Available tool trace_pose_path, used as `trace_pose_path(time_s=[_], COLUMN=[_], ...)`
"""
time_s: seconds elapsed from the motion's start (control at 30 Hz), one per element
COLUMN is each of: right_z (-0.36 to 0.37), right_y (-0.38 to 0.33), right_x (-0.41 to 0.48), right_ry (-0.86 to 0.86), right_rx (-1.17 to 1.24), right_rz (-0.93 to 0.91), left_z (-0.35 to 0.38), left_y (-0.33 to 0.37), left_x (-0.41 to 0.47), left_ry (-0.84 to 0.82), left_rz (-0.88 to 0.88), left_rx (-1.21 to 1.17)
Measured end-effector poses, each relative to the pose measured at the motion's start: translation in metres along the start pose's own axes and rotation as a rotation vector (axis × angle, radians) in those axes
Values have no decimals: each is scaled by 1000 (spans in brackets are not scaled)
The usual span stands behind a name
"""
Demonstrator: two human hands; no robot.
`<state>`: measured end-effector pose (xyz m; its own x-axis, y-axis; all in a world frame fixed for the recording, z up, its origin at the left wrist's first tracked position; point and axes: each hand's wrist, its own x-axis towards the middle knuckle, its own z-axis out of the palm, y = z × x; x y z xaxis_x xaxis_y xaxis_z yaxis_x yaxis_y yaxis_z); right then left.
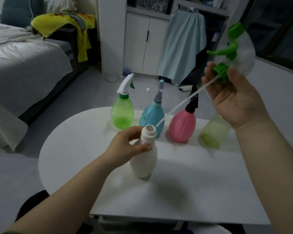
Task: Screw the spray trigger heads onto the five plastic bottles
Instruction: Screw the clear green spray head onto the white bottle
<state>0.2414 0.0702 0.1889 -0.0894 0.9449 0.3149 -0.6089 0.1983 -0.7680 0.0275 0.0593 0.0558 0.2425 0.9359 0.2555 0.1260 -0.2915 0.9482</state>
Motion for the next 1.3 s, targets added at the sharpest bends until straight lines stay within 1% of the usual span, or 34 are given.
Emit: trace_pose_path(time_s=[0.17, 0.27, 0.37, 0.43, 0.53, 0.63, 0.77, 0.83, 0.9, 1.0, 1.07, 1.2, 1.3], right_z=[10, 9, 8, 8, 6, 10, 23, 31, 39, 52, 60, 74, 75], right_y=[7, 13, 25, 38, 59, 66, 62, 57, 52, 46, 45, 49, 53], right_x=[2, 1, -3, -7, -13, -13, -5, 0, 5, 12, 16, 23, 23], right_ry=[42, 71, 59, 18, -61, -126, -259, -344, -439, -587, -653, -719, -671], right_rx=[38, -12, -112, -288, -708, -922, -1306, -1407, -1506, -1720, -1846, -2039, -2091], right_rz=[10, 40, 95, 149, 258, 332, 285, 294, 346, 412, 444, 436, 407], left_z=[2, 3, 3, 3, 3, 1, 1, 2, 2, 2, 2, 1, 1], left_y=[-4, -8, -10, -11, -10, -7, -7, -7, -8, -9, -8, -7, -6], left_x=[-1, -2, -2, -2, -1, 1, 2, 1, 0, 1, 2, 1, 1], left_ry=[29, 45, 53, 55, 48, 21, 26, 35, 29, 23, 19, 26, 49], left_rz=[11, 3, -2, -3, 5, 15, 21, 26, 34, 26, 30, 13, 8], left_rx=[18, 12, 21, 27, 34, 53, 33, 30, 44, 82, 83, 73, 74])
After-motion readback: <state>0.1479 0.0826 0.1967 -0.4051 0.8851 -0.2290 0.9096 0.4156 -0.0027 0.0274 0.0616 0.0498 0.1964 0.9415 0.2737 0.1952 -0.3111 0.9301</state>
